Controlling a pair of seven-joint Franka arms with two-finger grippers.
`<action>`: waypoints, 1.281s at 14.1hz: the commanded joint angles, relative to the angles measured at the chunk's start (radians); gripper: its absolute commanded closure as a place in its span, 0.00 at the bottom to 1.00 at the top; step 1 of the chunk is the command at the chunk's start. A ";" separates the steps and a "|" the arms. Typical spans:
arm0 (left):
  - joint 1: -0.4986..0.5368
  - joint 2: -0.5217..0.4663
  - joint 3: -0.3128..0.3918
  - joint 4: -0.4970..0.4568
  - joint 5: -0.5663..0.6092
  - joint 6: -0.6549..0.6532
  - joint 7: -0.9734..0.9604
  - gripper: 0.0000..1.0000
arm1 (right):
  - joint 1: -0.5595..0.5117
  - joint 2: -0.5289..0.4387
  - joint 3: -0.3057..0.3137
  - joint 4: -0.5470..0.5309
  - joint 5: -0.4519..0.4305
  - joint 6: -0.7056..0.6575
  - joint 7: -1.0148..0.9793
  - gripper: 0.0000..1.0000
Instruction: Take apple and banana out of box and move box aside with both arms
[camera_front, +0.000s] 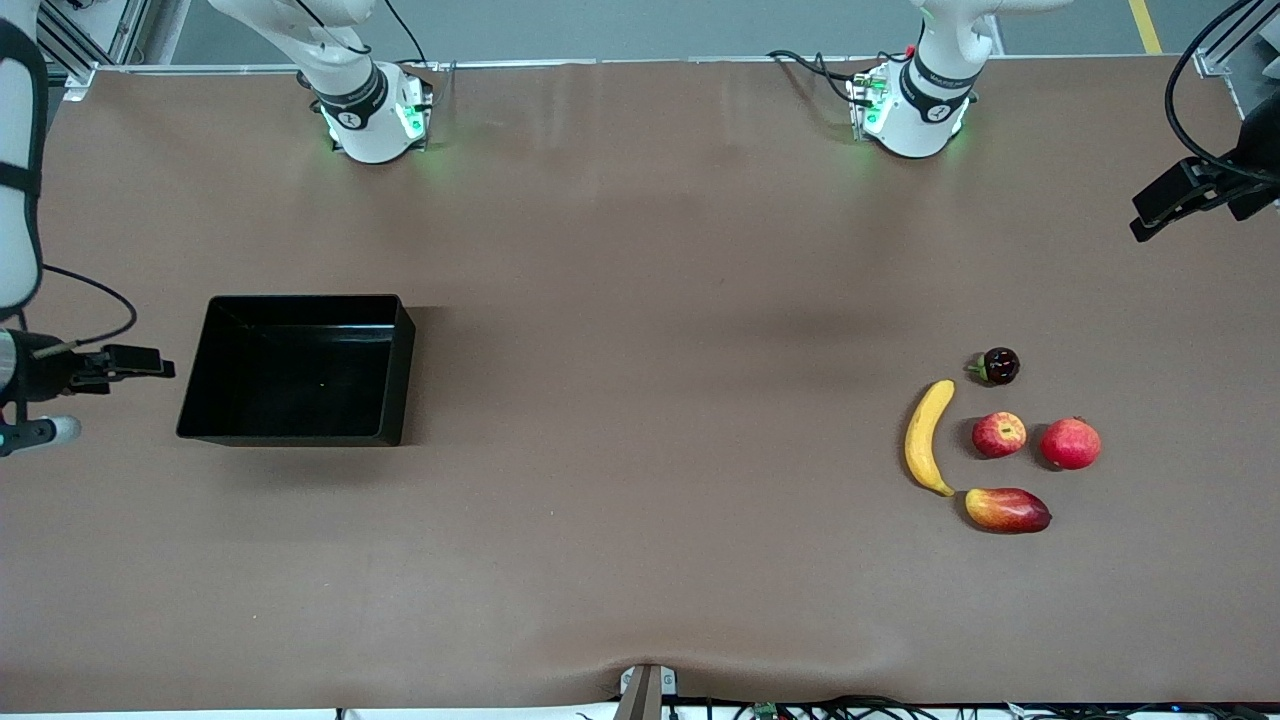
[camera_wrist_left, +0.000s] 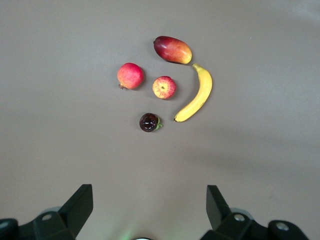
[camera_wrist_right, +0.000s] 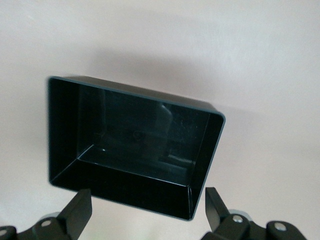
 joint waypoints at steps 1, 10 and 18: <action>0.030 -0.016 0.003 -0.019 -0.032 0.015 0.030 0.00 | -0.002 0.011 0.001 0.160 -0.014 -0.081 -0.020 0.00; 0.031 0.002 0.005 -0.010 -0.032 0.023 0.052 0.00 | 0.162 -0.282 -0.009 0.058 -0.073 -0.291 0.213 0.00; 0.035 0.027 0.003 0.035 -0.023 0.013 0.049 0.00 | 0.117 -0.459 -0.007 -0.186 -0.075 -0.234 0.261 0.00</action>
